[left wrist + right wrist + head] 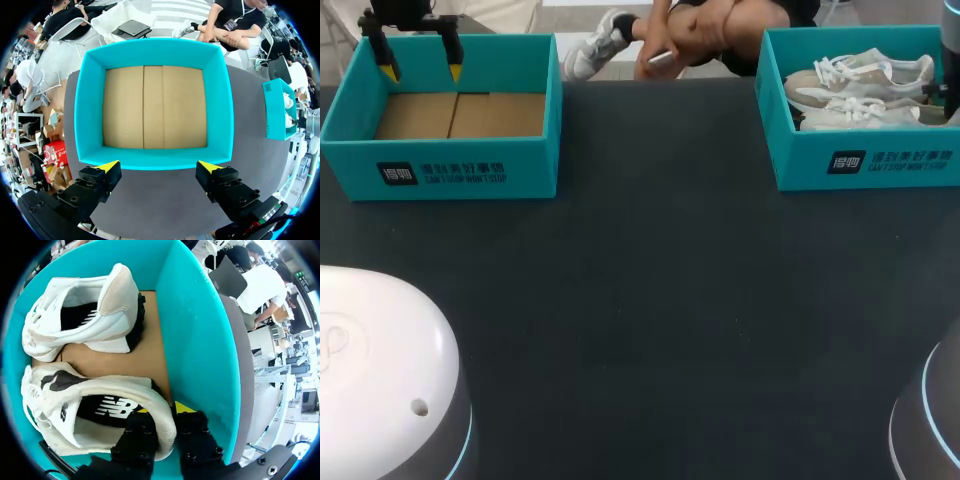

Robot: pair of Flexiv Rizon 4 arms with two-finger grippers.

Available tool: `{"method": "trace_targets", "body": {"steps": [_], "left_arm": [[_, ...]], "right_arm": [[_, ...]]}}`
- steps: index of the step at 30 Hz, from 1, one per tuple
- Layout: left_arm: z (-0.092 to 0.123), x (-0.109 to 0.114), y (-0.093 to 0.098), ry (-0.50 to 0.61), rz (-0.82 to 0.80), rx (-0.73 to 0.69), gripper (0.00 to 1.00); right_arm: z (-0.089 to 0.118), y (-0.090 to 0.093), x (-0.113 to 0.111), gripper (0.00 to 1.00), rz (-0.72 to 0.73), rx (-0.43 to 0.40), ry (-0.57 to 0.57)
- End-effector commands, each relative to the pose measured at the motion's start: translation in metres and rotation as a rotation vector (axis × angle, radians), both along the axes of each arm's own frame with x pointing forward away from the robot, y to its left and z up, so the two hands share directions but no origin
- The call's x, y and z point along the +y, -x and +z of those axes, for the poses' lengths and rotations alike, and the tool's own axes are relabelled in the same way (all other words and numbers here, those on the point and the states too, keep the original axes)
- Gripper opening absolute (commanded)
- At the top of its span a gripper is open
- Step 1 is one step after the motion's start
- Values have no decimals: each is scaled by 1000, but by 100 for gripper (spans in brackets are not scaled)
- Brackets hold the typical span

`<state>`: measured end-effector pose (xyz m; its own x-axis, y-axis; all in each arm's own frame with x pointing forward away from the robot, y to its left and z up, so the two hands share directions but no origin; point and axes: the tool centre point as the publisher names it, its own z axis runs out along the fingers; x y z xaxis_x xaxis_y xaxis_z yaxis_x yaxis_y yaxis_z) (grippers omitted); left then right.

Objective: Take the shoe out of the shoebox, open the shoe tongue, remove and reinsert the insole, then place the shoe into the shoebox

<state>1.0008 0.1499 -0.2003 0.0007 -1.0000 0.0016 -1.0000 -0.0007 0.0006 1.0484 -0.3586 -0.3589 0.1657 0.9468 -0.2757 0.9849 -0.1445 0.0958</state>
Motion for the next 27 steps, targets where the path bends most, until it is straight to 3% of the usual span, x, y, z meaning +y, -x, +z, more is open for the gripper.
{"method": "trace_targets", "body": {"steps": [1,13,27], "left_arm": [[0,0,0,-1,0,0,100],[0,0,0,-1,0,0,100],[0,0,0,-1,0,0,100]], "right_arm": [[14,3,4,0,16,0,25],[96,34,22,0,135,-73,21],[195,51,45,0,269,-119,27]]}}
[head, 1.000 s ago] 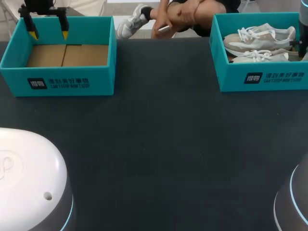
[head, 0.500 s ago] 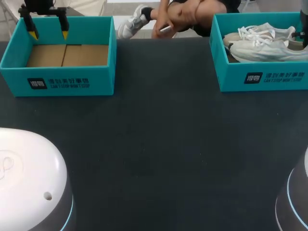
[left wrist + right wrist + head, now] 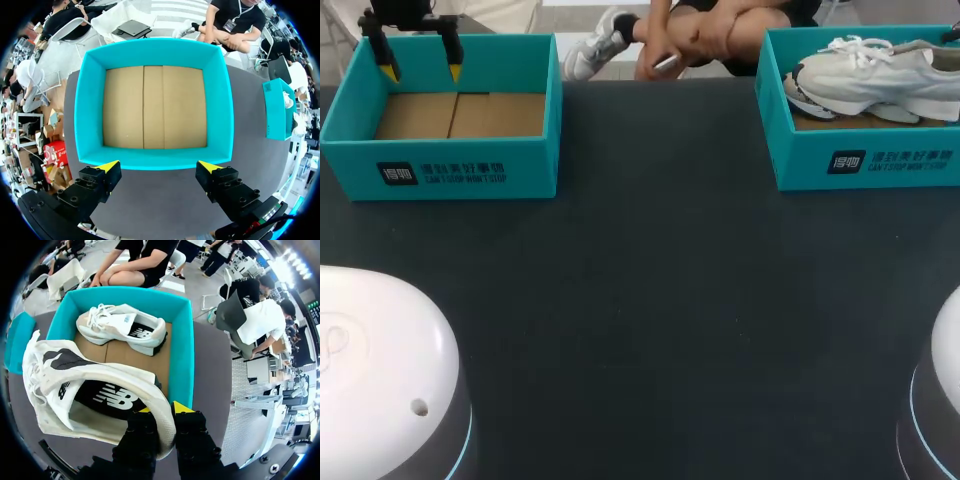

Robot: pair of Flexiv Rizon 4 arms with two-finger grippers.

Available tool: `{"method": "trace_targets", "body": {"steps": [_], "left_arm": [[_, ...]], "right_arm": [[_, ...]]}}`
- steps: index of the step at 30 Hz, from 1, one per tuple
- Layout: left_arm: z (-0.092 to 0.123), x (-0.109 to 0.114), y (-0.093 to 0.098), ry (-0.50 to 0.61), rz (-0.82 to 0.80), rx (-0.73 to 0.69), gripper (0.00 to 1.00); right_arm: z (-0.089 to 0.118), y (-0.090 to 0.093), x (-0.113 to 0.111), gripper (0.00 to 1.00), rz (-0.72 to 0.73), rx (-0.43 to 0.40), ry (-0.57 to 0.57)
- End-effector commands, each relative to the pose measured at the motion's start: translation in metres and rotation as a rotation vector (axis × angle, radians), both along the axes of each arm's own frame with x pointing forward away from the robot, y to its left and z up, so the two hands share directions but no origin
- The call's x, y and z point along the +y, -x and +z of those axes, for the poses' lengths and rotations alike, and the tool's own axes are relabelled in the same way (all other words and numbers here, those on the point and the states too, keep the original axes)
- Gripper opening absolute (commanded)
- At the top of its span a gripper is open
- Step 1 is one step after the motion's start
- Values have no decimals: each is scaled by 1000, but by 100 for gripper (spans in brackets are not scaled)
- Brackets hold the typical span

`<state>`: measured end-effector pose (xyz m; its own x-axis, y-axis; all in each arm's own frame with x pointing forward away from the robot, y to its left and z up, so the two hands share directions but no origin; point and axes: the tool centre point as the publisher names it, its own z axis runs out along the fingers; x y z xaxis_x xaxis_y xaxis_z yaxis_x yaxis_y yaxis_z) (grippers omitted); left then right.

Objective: Take the shoe out of the shoebox, open the shoe tongue, remove and reinsert the insole, then place the shoe into the shoebox

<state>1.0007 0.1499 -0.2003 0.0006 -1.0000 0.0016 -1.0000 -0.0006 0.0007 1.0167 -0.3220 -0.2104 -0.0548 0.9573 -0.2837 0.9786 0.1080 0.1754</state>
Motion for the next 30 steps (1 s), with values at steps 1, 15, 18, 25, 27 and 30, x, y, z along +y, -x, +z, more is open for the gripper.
{"method": "trace_targets", "body": {"steps": [1,15,18,25,27,30], "left_arm": [[0,0,0,-1,0,0,100],[0,0,0,-1,0,0,100],[0,0,0,-1,0,0,100],[0,0,0,-1,0,0,100],[0,0,0,-1,0,0,100],[0,0,0,-1,0,0,100]], "right_arm": [[53,22,10,0,17,-37,5],[81,38,33,0,-5,9,-54],[81,38,33,0,-5,9,-54],[81,38,33,0,-5,9,-54],[82,58,40,0,-2,-4,-34],[82,95,55,0,-50,-22,-30]]}}
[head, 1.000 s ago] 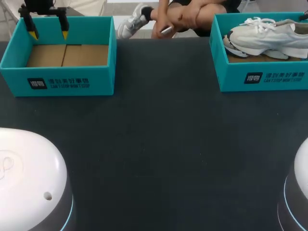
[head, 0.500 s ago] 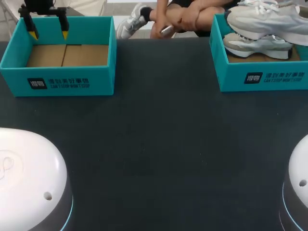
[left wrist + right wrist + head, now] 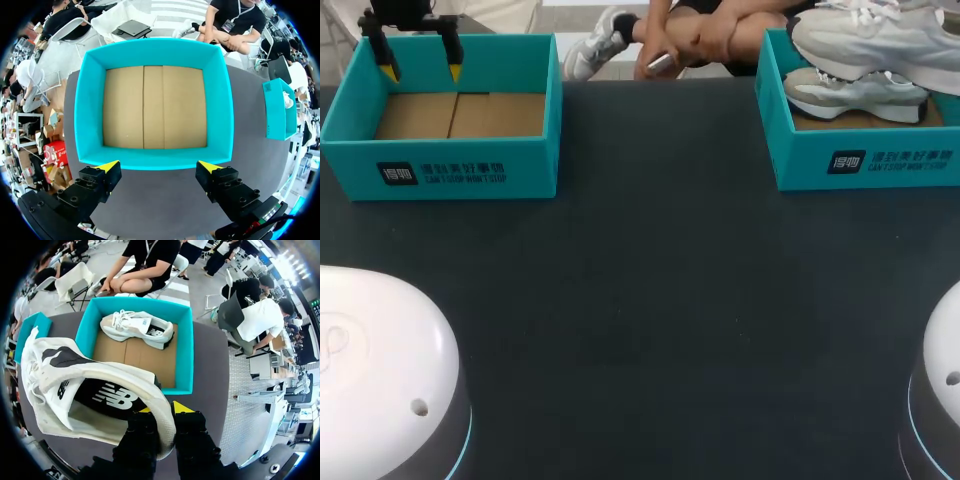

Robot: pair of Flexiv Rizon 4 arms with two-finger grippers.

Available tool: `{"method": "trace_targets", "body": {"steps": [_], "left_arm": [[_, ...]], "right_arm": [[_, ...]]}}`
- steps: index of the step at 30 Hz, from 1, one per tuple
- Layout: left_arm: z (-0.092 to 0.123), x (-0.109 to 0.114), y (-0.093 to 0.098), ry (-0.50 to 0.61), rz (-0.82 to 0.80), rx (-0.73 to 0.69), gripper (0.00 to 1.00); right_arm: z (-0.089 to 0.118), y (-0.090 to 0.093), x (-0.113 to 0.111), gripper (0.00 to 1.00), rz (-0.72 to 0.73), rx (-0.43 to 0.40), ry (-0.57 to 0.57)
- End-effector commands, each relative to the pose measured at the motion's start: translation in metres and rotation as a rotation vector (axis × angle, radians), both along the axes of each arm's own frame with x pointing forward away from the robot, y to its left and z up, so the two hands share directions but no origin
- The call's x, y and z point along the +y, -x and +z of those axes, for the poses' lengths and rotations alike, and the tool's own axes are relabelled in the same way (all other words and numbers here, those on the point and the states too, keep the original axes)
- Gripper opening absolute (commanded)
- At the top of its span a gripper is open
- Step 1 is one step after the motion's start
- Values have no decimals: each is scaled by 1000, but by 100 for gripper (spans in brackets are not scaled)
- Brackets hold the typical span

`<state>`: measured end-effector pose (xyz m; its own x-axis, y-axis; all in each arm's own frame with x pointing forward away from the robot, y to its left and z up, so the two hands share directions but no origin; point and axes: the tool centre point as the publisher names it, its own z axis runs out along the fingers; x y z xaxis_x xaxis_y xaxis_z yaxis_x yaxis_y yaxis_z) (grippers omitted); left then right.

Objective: Take the shoe out of the shoebox, open the shoe tongue, remove and reinsert the insole, then place the shoe into the shoebox

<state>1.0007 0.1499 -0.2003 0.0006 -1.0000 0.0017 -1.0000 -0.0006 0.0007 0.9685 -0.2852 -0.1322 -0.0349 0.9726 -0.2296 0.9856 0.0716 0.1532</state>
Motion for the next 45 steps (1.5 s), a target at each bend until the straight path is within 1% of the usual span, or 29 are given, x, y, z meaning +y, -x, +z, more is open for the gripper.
{"method": "trace_targets", "body": {"steps": [1,3,6,9,11,13,16,18,19,36,37,39,40,42,45], "left_arm": [[0,0,0,-1,0,0,100],[0,0,0,-1,0,0,100],[0,0,0,-1,0,0,100],[0,0,0,-1,0,0,100],[0,0,0,-1,0,0,100],[0,0,0,-1,0,0,100],[0,0,0,-1,0,0,100],[0,0,0,-1,0,0,100],[0,0,0,-1,0,0,100],[0,0,0,-1,0,0,100],[0,0,0,-1,0,0,100],[0,0,0,-1,0,0,100],[0,0,0,-1,0,0,100],[0,0,0,-1,0,0,100],[0,0,0,-1,0,0,100]], "right_arm": [[3,59,26,0,-33,-56,24],[1,83,41,0,-57,-72,42],[0,117,63,0,-82,-78,33],[0,147,86,0,-81,-55,8],[-3,166,100,0,-76,-34,33],[-4,182,111,0,-89,-14,-6],[-3,202,129,0,-89,12,-18],[-3,212,143,0,-59,47,-28],[-3,215,148,0,-76,40,-18],[-3,215,148,0,-76,40,-18],[-5,219,155,0,-74,40,-22],[-16,232,176,0,-26,29,10],[-19,236,181,0,-24,27,13],[-31,248,198,0,-14,12,37],[-45,262,221,0,-2,13,27]]}}
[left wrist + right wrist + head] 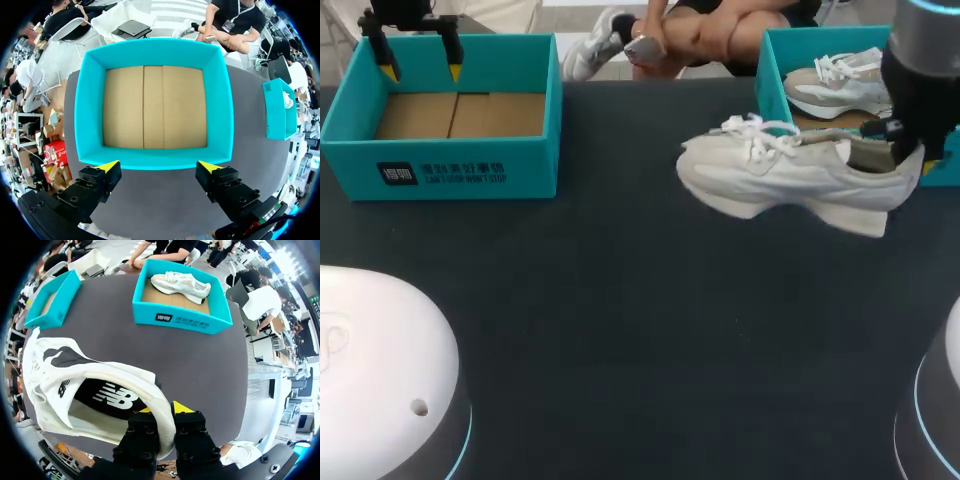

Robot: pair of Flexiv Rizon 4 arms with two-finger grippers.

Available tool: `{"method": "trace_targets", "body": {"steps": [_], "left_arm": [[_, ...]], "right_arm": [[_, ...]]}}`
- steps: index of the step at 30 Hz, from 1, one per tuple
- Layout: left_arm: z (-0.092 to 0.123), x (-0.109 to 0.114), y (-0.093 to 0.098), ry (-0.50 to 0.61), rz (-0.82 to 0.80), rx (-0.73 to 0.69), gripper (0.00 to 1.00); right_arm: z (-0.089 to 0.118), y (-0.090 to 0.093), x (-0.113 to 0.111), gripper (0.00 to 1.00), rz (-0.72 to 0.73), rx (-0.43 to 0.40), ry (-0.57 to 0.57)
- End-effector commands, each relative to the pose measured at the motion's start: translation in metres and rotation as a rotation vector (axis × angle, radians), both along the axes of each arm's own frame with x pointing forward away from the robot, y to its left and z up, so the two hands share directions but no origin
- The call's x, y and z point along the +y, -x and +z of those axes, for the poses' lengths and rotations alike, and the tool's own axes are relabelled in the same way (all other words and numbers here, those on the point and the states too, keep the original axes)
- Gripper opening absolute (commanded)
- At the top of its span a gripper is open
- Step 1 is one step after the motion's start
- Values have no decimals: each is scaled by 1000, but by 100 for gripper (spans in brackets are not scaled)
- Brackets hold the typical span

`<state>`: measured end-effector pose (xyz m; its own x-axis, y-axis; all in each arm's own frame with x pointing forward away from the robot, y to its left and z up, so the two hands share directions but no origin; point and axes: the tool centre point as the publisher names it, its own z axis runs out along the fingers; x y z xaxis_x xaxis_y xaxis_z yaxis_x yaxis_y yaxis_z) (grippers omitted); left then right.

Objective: Take the shoe out of the shoebox, open the shoe tongue, remove and reinsert the insole, then place the shoe into the shoebox

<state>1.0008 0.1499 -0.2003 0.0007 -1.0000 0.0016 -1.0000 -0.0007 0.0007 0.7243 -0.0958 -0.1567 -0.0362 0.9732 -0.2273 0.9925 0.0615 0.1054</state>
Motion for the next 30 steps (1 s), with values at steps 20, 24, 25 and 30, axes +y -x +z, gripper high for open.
{"method": "trace_targets", "body": {"steps": [20,24,25,30], "left_arm": [[0,0,0,-1,0,0,100],[0,0,0,-1,0,0,100],[0,0,0,-1,0,0,100],[0,0,0,-1,0,0,100]], "right_arm": [[-109,82,157,0,78,20,-47],[-129,85,173,0,86,17,-20],[-133,85,176,0,83,16,-20],[-153,81,191,0,83,8,-2]]}}
